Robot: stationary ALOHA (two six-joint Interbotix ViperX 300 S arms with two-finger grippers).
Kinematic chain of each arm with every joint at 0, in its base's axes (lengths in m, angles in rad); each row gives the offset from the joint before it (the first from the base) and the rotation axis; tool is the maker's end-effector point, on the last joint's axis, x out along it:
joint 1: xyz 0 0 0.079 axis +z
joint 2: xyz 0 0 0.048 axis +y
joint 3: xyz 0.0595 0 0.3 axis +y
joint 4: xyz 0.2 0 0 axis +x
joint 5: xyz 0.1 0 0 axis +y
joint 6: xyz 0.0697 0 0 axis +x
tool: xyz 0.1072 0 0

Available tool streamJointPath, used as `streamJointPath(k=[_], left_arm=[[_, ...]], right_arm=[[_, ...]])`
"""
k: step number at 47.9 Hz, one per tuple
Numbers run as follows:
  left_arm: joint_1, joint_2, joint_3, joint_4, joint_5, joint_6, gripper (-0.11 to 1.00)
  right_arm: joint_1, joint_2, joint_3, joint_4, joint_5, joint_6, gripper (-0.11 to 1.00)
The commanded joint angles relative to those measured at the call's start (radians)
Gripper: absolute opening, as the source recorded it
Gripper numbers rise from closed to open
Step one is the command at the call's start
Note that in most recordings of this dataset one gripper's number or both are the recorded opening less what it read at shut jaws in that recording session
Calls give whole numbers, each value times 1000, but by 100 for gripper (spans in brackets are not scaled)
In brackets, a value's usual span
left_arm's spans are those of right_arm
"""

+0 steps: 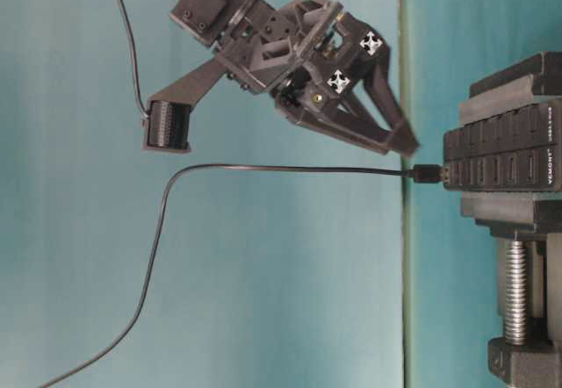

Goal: Insert the USB into the second port from the front of the fixed hub.

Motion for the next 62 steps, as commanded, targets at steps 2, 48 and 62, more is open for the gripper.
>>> streamJointPath(k=[2,48,62], left_arm=[[2,-2,-23,2,-9,2,0],[2,0,-26,3,-12,-2,0],[2,0,-26,3,-12,-2,0]], right_arm=[[5,-14,-23,3,-15,6,94],[-5,49,-51,3,-57,52,89],[-3,49,-54,3,-57,48,85]])
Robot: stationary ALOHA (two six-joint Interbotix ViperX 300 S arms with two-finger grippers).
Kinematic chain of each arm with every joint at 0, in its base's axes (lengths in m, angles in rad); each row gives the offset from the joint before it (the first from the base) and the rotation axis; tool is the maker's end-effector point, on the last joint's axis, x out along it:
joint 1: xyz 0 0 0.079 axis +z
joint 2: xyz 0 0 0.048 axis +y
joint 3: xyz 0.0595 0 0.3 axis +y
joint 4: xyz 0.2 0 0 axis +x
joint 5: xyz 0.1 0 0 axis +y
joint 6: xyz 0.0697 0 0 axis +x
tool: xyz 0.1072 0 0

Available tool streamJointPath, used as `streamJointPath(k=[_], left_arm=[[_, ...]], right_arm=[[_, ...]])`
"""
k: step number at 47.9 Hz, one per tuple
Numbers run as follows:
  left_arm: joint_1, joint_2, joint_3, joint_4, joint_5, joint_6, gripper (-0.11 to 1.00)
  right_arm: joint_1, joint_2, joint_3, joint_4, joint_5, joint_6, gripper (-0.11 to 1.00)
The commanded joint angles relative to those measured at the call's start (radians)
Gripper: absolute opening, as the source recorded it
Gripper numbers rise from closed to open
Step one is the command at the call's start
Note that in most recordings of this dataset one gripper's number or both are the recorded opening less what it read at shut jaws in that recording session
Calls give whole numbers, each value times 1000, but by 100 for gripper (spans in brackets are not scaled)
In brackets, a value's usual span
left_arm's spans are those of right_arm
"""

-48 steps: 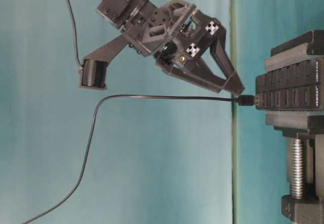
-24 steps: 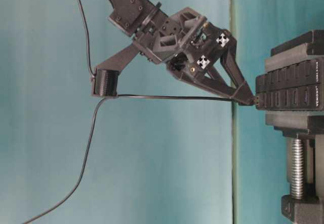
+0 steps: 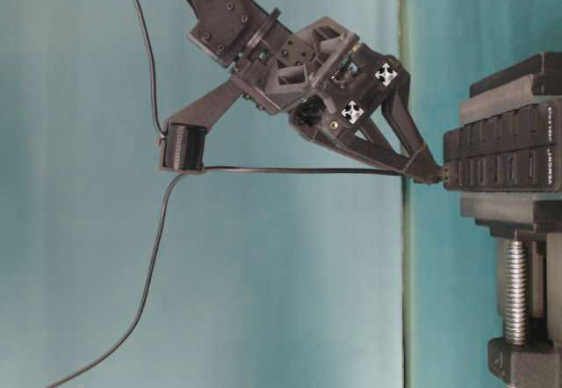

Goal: Insert the USB into the second port from the front of the fixed hub.

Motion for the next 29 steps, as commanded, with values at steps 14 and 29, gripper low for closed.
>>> streamJointPath(k=[14,29], left_arm=[[0,-5,-23,2,-5,-5,0],[0,-3,-25,2,-3,-5,0]], right_arm=[[11,-12,-25,-2,-5,-9,65],[20,-9,-25,-2,-8,-9,46]])
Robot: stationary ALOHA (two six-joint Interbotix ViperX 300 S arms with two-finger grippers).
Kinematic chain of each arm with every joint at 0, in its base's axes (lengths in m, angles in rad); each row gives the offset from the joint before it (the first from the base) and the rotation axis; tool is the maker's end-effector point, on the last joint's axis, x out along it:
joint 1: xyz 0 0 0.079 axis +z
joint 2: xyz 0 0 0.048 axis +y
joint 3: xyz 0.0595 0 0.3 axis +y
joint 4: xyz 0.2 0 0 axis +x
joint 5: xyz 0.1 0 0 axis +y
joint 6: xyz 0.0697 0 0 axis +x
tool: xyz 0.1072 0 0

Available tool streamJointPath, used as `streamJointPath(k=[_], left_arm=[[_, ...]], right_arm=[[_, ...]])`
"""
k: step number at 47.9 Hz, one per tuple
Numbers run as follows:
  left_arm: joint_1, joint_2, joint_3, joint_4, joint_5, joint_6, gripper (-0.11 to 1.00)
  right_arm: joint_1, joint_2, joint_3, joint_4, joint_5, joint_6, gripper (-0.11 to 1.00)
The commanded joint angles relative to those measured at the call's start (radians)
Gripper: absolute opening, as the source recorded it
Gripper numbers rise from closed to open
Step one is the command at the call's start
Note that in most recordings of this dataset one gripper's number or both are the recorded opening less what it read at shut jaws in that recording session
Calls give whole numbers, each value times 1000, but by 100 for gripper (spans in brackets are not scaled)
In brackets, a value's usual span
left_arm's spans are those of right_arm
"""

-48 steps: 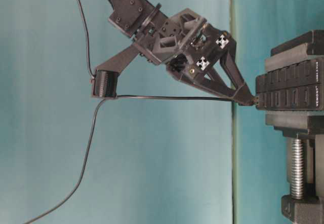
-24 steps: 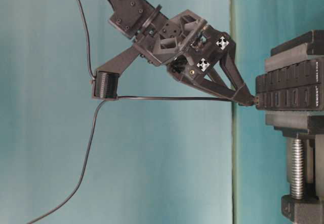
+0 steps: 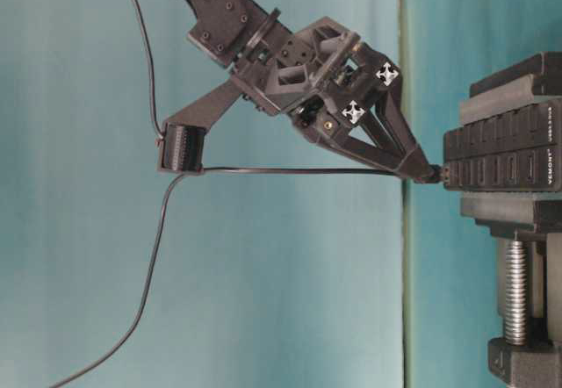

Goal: Insert the USB into the second port from the front of the fixed hub.

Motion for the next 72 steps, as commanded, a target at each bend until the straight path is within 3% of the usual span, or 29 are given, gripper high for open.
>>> streamJointPath(k=[1,14,30,72], left_arm=[[0,-3,-25,2,-6,-2,0],[0,-3,-26,2,-5,-3,0],[0,-3,-28,0,-5,-5,0],[0,-3,-28,2,-6,-5,0]], right_arm=[[5,-12,-23,-2,-6,-6,45],[6,-12,-23,-2,-8,-5,35],[6,-17,-23,-2,-8,0,8],[6,-66,-28,0,3,9,7]])
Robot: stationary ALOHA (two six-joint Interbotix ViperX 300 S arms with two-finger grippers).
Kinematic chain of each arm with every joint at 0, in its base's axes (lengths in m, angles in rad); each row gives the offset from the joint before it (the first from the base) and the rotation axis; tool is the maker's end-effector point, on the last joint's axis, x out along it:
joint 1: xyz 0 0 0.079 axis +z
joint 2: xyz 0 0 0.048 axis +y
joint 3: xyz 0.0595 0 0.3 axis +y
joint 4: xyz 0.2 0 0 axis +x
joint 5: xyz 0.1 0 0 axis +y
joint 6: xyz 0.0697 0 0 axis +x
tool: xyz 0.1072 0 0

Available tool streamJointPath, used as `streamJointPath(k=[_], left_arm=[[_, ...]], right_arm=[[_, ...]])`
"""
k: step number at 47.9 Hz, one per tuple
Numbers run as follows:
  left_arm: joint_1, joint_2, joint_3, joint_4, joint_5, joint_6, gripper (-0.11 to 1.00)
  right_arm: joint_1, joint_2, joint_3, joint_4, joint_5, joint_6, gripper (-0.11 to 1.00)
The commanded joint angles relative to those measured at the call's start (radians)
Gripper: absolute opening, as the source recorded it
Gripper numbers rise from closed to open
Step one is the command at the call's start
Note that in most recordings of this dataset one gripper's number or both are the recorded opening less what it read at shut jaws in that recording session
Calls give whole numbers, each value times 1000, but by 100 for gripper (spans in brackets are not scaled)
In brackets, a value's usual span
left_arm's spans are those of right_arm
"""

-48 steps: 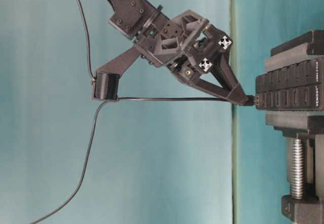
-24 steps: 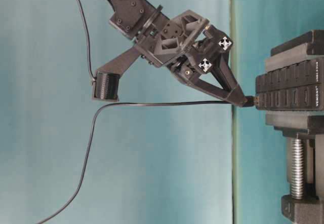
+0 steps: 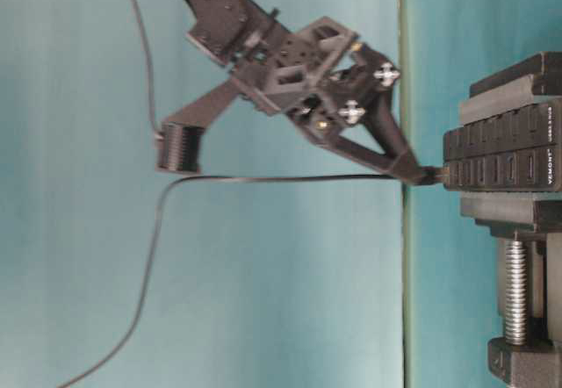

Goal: Insert the USB into the second port from the front of the fixed hub.

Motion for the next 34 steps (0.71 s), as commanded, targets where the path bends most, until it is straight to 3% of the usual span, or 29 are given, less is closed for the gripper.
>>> streamJointPath(k=[1,15,34], left_arm=[[0,-3,-26,2,-5,-2,0],[0,-3,-26,2,-5,-3,0],[0,-3,-25,2,-5,-3,0]], right_arm=[[5,-52,-29,3,2,8,7],[12,-97,-48,6,84,9,7],[20,-123,-48,8,92,17,7]])
